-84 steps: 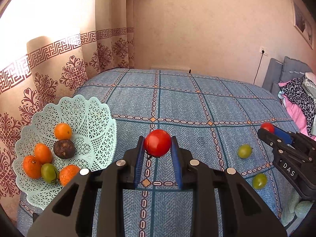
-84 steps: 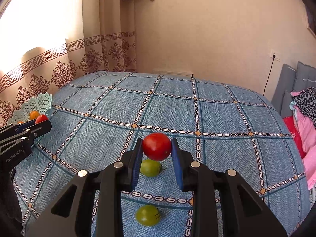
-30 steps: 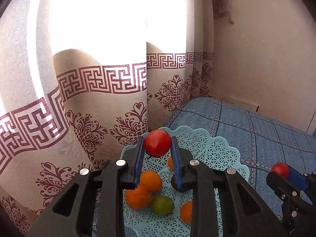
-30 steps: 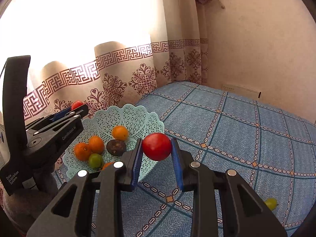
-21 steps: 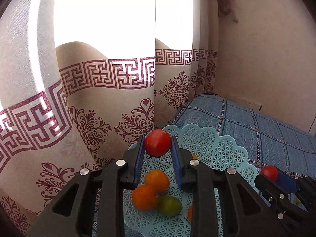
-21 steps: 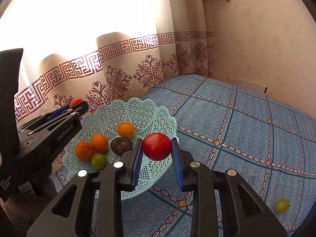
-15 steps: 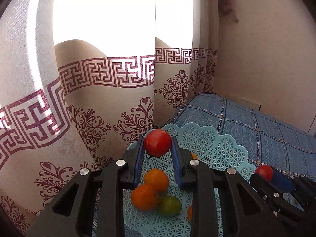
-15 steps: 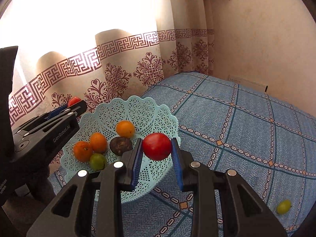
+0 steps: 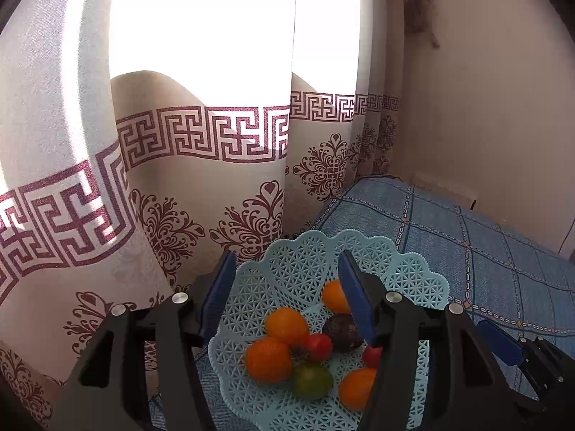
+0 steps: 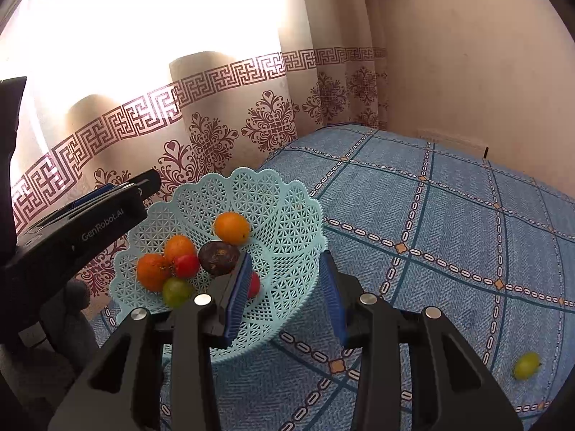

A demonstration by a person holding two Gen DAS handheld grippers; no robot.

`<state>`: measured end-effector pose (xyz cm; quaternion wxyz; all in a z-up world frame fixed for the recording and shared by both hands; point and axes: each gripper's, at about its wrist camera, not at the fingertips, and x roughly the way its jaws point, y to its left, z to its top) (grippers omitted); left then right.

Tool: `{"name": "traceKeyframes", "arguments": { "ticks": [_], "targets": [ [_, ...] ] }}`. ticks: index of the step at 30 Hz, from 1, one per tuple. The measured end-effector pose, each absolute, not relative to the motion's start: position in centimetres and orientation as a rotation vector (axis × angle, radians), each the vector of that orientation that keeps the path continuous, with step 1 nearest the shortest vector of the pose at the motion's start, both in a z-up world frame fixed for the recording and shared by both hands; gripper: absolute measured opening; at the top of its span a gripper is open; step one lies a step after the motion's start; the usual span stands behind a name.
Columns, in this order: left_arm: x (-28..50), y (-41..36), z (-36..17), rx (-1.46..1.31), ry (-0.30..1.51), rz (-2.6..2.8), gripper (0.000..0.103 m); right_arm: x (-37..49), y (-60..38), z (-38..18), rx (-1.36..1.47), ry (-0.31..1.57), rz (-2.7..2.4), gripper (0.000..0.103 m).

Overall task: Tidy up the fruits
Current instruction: 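Open both tools to drop the red tomatoes into the basket, then withdraw both open tools from the basket toward the green tomatoes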

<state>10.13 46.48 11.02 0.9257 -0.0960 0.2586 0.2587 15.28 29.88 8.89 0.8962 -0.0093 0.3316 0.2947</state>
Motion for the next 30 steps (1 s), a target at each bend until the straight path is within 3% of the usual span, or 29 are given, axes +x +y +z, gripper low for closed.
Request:
{"name": "traceKeyframes", "arguments": {
  "ticks": [5, 8, 13, 23, 27, 30],
  "targets": [
    [9.7, 46.2, 11.2, -0.195, 0.524, 0.535, 0.069, 14.9, 28.9, 8.4, 0.011, 0.692, 0.6, 0.041],
    [9.6, 45.9, 11.4, -0.183, 0.512, 0.536, 0.074, 14.7, 28.1, 8.1, 0.03, 0.687, 0.586, 0.051],
    [9.7, 45.4, 11.5, -0.168, 0.509, 0.526, 0.086, 14.8, 27.2, 8.0, 0.047, 0.689, 0.565, 0.051],
    [10.0, 44.6, 11.6, -0.15, 0.507, 0.498, 0.094, 15.0, 25.6, 8.5, 0.068, 0.675, 0.537, 0.051],
    [10.2, 44.3, 11.5, -0.144, 0.506, 0.485, 0.097, 14.8, 24.8, 9.1, 0.085, 0.65, 0.521, 0.067],
    [10.4, 43.9, 11.4, -0.136, 0.509, 0.476, 0.098, 14.7, 24.2, 9.5, 0.084, 0.64, 0.519, 0.067]
  ]
}}
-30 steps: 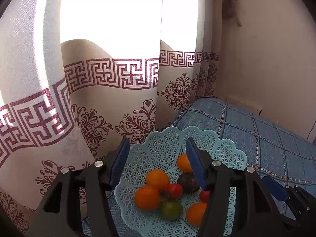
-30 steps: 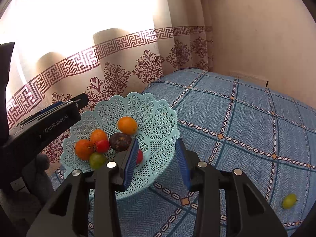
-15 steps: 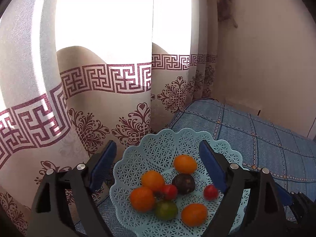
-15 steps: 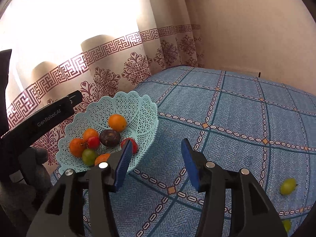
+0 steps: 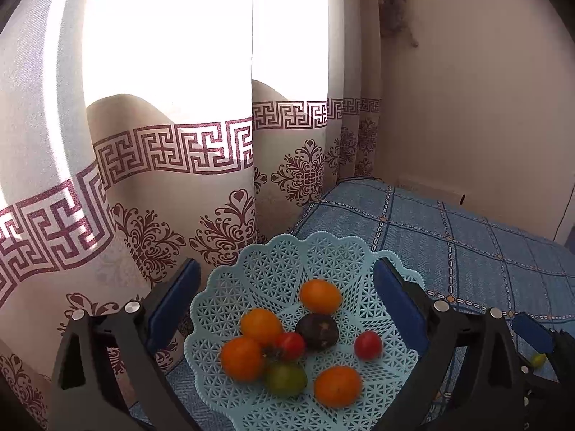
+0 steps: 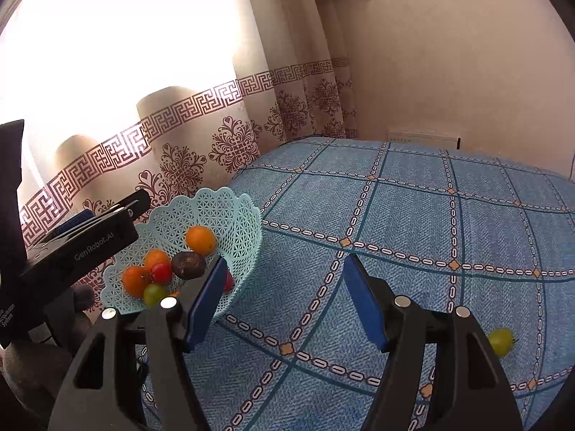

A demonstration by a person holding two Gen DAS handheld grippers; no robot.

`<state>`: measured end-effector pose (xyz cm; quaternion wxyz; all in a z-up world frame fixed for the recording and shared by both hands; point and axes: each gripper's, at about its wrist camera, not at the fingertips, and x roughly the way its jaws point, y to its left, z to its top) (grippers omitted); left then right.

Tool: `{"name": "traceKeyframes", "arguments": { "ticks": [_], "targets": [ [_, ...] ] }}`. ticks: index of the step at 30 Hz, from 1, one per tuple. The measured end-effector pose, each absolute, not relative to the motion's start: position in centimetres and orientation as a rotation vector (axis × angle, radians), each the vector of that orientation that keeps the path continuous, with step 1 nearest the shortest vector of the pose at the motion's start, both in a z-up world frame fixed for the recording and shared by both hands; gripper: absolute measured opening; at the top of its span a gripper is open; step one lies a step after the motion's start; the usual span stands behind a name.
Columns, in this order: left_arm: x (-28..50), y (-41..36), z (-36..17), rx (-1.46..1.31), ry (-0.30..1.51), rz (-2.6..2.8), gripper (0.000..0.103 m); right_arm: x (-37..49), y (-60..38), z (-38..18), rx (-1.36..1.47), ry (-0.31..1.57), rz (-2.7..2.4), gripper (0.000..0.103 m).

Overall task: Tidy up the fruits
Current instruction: 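Withdraw both open tools from the basket toward the green tomatoes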

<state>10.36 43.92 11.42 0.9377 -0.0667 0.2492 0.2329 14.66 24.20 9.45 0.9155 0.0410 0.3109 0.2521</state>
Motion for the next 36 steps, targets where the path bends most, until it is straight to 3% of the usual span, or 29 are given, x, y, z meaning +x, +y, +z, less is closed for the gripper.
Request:
{"name": "traceKeyframes", "arguments": {
  "ticks": [36],
  "targets": [
    [10.9, 35.9, 11.0, 0.018, 0.514, 0.306, 0.1, 13.6, 13.7, 8.6, 0.078, 0.645, 0.322, 0.067]
  ]
}}
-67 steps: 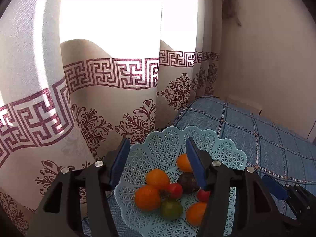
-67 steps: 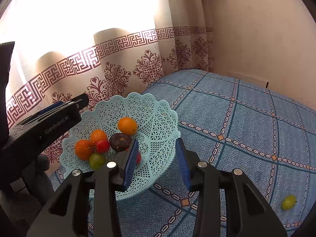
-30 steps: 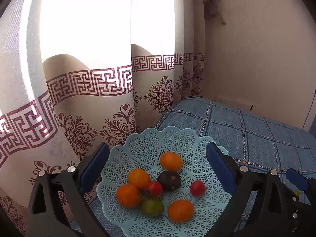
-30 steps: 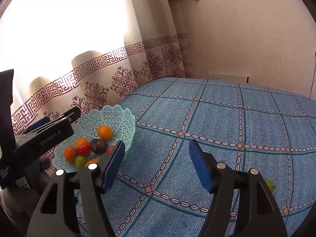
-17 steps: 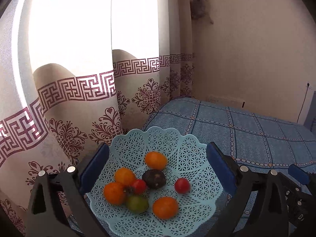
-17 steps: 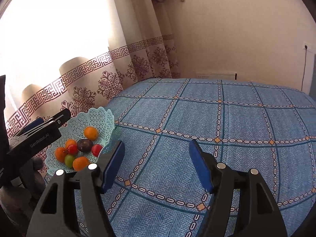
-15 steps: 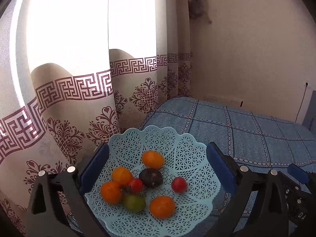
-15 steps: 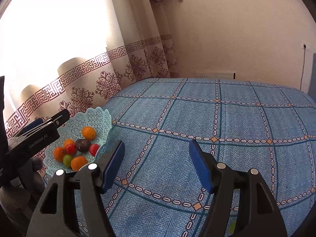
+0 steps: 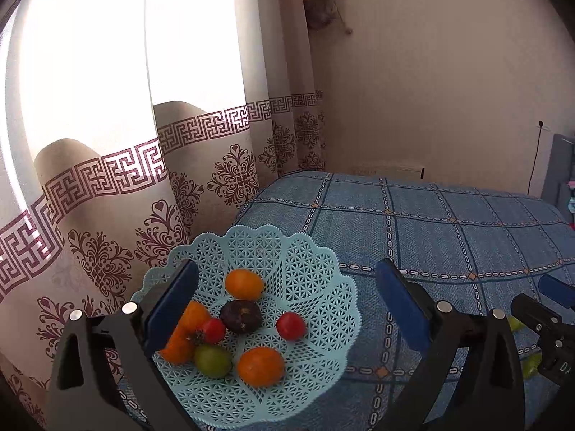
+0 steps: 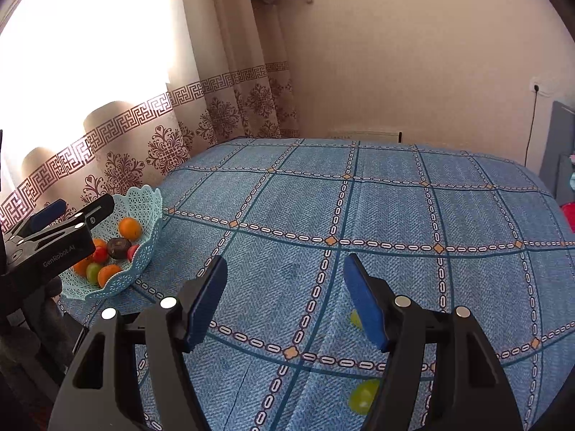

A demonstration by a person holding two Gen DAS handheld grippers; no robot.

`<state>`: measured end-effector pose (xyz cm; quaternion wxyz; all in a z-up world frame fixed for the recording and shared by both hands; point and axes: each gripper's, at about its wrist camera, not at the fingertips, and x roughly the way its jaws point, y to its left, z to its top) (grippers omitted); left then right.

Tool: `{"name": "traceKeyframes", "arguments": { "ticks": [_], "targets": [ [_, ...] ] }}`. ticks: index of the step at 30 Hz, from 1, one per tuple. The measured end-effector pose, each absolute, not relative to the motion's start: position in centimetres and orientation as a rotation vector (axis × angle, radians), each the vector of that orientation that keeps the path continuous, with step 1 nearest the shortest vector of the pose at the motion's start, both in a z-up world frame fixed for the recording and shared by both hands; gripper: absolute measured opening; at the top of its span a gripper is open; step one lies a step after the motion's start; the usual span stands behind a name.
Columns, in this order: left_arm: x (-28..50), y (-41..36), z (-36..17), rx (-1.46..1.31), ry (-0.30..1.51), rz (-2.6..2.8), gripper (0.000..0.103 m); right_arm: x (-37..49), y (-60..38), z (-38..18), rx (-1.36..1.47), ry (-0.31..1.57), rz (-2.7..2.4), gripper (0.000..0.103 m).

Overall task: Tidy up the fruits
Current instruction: 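Withdraw both open tools from the basket toward the green tomatoes, then close the right tool on the nearer green tomato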

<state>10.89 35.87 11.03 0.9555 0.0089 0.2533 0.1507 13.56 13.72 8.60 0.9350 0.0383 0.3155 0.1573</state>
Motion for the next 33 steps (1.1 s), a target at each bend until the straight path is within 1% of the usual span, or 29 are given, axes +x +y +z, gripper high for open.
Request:
{"name": "traceKeyframes", "arguments": {
  "ticks": [5, 10, 21, 23, 24, 25, 26, 28, 33],
  "targets": [
    [10.9, 33.9, 10.7, 0.052, 0.522, 0.257, 0.1, 13.0, 11.3, 7.9, 0.083, 0.664, 0.296, 0.067],
    [11.2, 31.8, 9.9, 0.029, 0.569, 0.132, 0.1, 12.2, 9.7, 6.9, 0.079, 0.695, 0.284, 0.067],
    [10.9, 27.9, 8.4, 0.082, 0.615, 0.016, 0.1, 9.4, 8.7, 3.4, 0.015, 0.787, 0.283, 0.067],
    [10.8, 27.4, 8.3, 0.093, 0.618, 0.01, 0.1, 9.5, 9.0, 3.1, -0.004, 0.802, 0.279, 0.058],
    [10.7, 27.3, 8.2, 0.098, 0.62, 0.006, 0.1, 9.5, 9.2, 2.8, -0.014, 0.812, 0.273, 0.052],
    [10.7, 27.2, 8.1, 0.101, 0.624, 0.003, 0.1, 9.6, 9.3, 2.6, -0.021, 0.822, 0.269, 0.05],
    [10.7, 27.1, 8.0, 0.103, 0.628, -0.001, 0.1, 9.7, 9.4, 2.3, -0.024, 0.833, 0.27, 0.045],
    [10.8, 27.0, 7.9, 0.101, 0.636, -0.012, 0.1, 10.0, 9.4, 1.7, -0.029, 0.85, 0.261, 0.04],
    [10.9, 26.9, 7.7, 0.074, 0.656, -0.043, 0.1, 10.0, 9.3, 1.3, -0.037, 0.856, 0.25, 0.031]
  ]
}}
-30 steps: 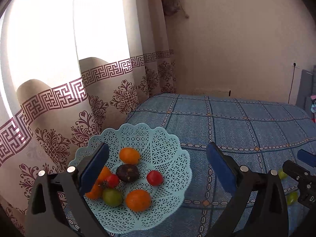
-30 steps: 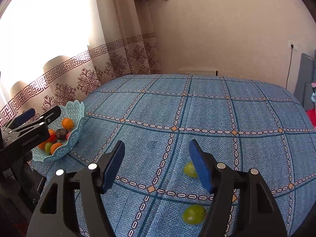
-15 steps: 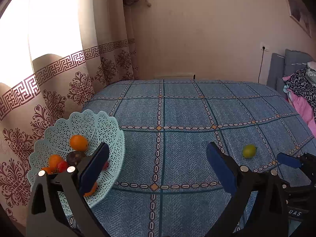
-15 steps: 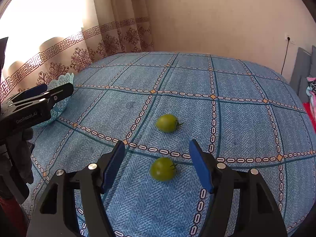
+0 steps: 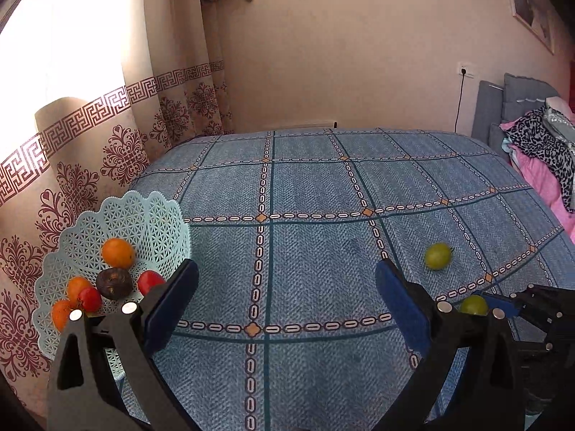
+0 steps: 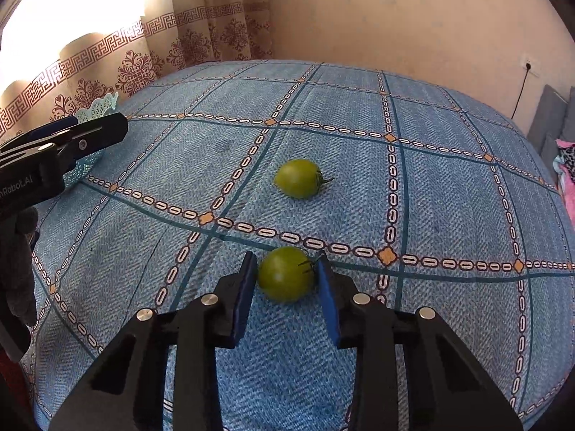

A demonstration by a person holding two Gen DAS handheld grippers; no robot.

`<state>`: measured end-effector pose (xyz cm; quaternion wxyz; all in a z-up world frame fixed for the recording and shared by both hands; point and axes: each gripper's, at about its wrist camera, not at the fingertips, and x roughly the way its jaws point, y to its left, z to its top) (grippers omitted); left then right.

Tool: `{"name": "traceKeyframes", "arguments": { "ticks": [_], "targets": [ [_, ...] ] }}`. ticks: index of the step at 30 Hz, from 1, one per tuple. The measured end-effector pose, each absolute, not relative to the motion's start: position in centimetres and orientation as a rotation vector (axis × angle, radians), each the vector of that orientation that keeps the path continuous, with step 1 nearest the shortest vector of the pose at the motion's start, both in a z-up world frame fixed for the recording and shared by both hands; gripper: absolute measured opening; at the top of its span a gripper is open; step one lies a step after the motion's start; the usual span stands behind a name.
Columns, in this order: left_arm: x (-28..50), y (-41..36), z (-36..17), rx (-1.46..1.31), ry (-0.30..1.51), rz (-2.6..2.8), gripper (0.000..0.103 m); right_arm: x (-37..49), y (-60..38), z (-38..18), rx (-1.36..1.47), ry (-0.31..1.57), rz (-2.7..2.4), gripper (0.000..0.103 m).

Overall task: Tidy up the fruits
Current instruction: 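Close the right tool on the nearer green tomato, then grasp the other green tomato with the left tool while the right tool holds its tomato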

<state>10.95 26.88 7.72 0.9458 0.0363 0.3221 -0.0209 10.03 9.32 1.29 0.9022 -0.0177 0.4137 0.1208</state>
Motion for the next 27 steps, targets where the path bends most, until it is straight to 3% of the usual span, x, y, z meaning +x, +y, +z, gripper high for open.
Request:
{"name": "traceKeyframes", "arguments": {
  "ticks": [20, 27],
  "targets": [
    [14.0, 20.6, 6.3, 0.11, 0.785, -0.219, 0.1, 10.0, 4.9, 3.0, 0.048, 0.803, 0.141, 0.03],
    [15.0, 16.7, 4.6, 0.147, 0.835, -0.302, 0.084, 10.2, 2.5, 3.3, 0.077, 0.795, 0.09, 0.03]
  ]
}}
